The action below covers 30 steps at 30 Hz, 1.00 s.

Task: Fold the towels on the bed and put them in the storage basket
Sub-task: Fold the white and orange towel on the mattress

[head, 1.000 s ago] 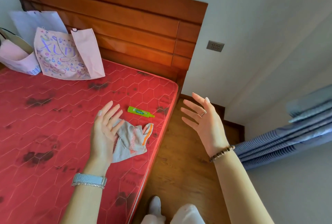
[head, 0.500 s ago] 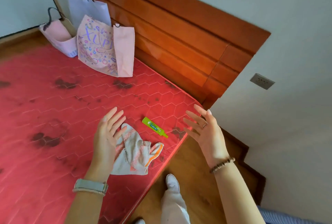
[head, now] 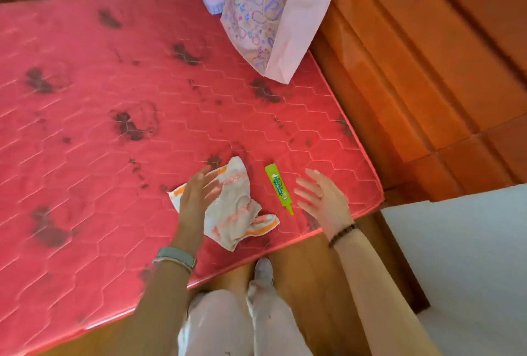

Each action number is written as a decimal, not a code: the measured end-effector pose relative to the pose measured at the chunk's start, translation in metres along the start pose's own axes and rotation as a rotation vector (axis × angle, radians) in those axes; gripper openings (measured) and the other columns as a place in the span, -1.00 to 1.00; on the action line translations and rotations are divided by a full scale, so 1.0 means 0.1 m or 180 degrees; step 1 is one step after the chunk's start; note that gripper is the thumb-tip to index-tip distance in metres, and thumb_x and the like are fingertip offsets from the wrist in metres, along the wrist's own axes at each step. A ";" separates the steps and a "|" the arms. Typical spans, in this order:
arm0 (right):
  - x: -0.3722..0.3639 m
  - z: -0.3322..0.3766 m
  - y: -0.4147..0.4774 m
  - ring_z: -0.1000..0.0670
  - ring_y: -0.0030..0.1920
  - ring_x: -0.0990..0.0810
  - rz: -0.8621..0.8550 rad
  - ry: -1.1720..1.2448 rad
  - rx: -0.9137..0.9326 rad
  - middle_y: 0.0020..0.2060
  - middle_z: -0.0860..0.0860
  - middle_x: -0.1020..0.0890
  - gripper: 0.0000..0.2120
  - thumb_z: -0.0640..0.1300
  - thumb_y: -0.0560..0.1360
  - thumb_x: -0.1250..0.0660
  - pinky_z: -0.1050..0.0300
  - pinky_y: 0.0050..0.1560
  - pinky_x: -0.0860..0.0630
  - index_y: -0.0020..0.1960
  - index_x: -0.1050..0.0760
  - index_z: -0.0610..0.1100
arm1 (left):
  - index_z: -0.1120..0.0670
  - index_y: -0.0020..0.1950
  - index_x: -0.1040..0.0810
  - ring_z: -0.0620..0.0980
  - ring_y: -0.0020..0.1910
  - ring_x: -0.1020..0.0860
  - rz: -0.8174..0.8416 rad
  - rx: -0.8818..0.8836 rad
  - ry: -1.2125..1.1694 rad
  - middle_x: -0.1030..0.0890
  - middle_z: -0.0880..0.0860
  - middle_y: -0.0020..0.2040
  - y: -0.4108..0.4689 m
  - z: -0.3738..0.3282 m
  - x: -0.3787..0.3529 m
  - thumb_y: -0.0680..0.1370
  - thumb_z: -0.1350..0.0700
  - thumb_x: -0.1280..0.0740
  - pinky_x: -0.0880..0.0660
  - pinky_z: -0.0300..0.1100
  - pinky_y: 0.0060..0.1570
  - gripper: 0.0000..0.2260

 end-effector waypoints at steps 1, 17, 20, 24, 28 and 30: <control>-0.01 -0.13 0.09 -0.07 0.17 -0.61 0.0047 -0.0026 -0.0162 0.14 -0.04 -0.65 -0.72 0.05 0.59 -0.25 -0.08 0.25 -0.51 0.23 -0.50 -0.03 | 0.08 0.25 -0.54 0.03 0.16 -0.61 -0.0084 0.0072 -0.0016 -0.64 0.03 0.15 0.00 0.13 0.05 0.70 0.05 -0.14 -0.49 0.01 0.23 -0.76; -0.33 -2.25 1.70 -0.06 0.12 -0.58 0.0086 0.0000 -0.1351 0.19 -0.10 -0.55 -0.72 -0.05 0.60 -0.28 -0.06 0.18 -0.53 0.27 -0.44 -0.12 | -0.01 0.34 -0.50 -0.20 0.28 -0.47 -0.0293 0.0680 0.0613 -0.53 -0.15 0.25 0.88 2.20 0.88 0.65 0.07 -0.27 -0.40 -0.13 0.26 -0.74; -0.30 -2.53 1.98 -0.12 0.16 -0.54 -0.0128 0.0097 -0.1405 0.20 -0.11 -0.53 -0.64 -0.08 0.57 -0.31 -0.02 0.08 -0.57 0.33 -0.44 -0.16 | 0.03 0.40 -0.46 -0.21 0.25 -0.47 -0.0433 0.0707 0.0608 -0.51 -0.16 0.25 1.14 2.42 1.02 0.65 0.06 -0.28 -0.39 -0.08 0.31 -0.68; -0.28 -2.79 2.17 -0.16 0.19 -0.53 -0.0262 0.0107 -0.1527 0.17 -0.13 -0.52 -0.69 -0.10 0.57 -0.33 -0.02 0.05 -0.60 0.28 -0.46 -0.16 | 0.06 0.40 -0.46 -0.15 0.24 -0.49 -0.0498 0.0826 0.0601 -0.52 -0.08 0.30 1.39 2.69 1.09 0.65 0.11 -0.26 -0.38 -0.03 0.38 -0.69; -0.41 -2.93 2.18 -0.11 0.00 -0.59 -0.0167 0.0400 -0.1672 0.01 -0.15 -0.58 -0.82 -0.19 0.60 -0.27 0.00 -0.05 -0.60 0.17 -0.47 -0.23 | -0.02 0.36 -0.53 -0.13 0.28 -0.52 -0.0335 0.0727 0.0895 -0.58 -0.10 0.30 1.53 2.84 1.03 0.62 0.07 -0.31 -0.46 -0.13 0.27 -0.70; -0.50 -2.97 2.17 -0.10 -0.04 -0.62 -0.0037 0.0508 -0.1750 -0.04 -0.18 -0.61 -0.91 -0.22 0.59 -0.26 0.04 -0.08 -0.58 0.06 -0.50 -0.23 | -0.03 0.33 -0.56 -0.15 0.22 -0.56 -0.0353 0.0690 0.0950 -0.62 -0.12 0.24 1.58 2.86 1.01 0.62 0.05 -0.32 -0.49 -0.18 0.20 -0.72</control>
Point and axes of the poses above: each hand's wrist, its own y-axis towards the middle knuckle, its own x-axis out of the back of the hand, z = x × y, the point moved 10 cm from there along y, towards the middle knuckle
